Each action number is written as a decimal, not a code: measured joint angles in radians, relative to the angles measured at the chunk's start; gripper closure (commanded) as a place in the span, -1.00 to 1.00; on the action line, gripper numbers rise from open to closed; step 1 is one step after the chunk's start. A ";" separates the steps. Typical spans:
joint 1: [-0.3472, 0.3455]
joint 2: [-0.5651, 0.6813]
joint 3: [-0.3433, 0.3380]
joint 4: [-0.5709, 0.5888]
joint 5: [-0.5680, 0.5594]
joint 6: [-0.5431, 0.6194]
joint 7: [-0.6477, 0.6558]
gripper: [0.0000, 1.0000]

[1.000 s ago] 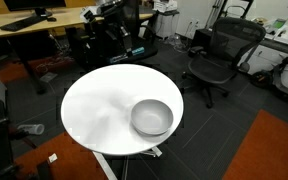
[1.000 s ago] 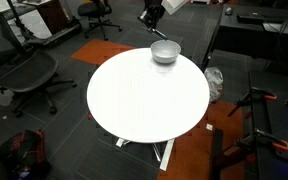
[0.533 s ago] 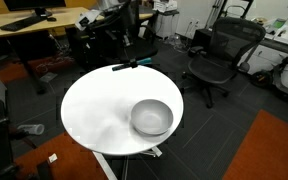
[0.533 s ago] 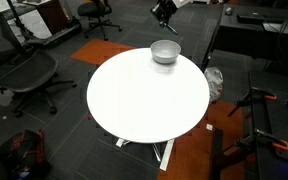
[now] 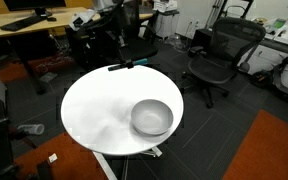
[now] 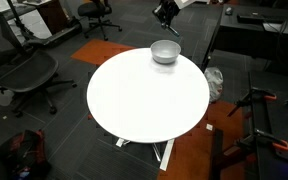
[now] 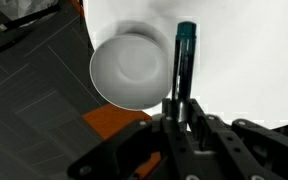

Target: Place the green marker inside the grey bowl on the table

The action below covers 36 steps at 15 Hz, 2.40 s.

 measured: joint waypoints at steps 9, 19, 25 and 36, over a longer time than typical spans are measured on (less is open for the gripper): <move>-0.096 0.094 -0.029 0.040 0.013 0.021 0.021 0.91; -0.130 0.281 -0.033 0.100 0.138 0.221 0.014 0.91; -0.131 0.339 -0.058 0.143 0.177 0.227 0.014 0.13; -0.131 0.389 -0.078 0.198 0.199 0.227 0.014 -1.00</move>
